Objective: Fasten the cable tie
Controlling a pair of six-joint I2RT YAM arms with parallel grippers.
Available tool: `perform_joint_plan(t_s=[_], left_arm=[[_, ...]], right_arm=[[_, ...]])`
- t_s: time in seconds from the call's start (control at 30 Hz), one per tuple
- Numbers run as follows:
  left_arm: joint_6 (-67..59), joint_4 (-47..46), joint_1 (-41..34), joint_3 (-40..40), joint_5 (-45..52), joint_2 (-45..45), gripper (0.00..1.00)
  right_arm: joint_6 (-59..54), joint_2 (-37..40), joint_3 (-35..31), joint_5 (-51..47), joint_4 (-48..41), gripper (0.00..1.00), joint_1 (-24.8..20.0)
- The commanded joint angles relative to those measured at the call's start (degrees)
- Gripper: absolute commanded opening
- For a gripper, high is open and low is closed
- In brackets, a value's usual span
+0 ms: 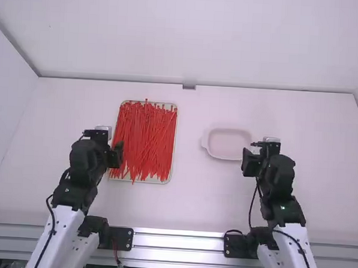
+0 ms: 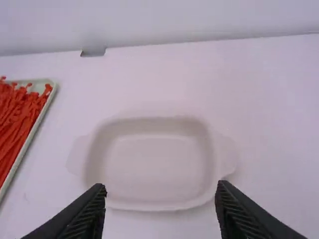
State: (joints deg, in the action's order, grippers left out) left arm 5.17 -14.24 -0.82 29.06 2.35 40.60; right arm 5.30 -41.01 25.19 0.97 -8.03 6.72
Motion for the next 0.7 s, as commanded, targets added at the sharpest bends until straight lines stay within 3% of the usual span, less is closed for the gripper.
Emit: perform_joint_plan(t_s=[0.0,0.4,0.67], left_arm=[[1.03,-1.13,-0.68,3.65,0.99,3.12,0.64],[3.0,-6.82,-1.11,13.85,2.02,16.84,0.84],[3.9,-9.11,-1.31,18.52,2.46,23.13,0.93]], right_arm=[[2.56,-3.88,4.17,-3.02,-0.81,0.64,2.24],[8.19,-16.31,13.46,-9.88,-7.56,0.84,10.67],[10.4,-18.54,17.77,-12.54,-12.16,0.94,12.13]])
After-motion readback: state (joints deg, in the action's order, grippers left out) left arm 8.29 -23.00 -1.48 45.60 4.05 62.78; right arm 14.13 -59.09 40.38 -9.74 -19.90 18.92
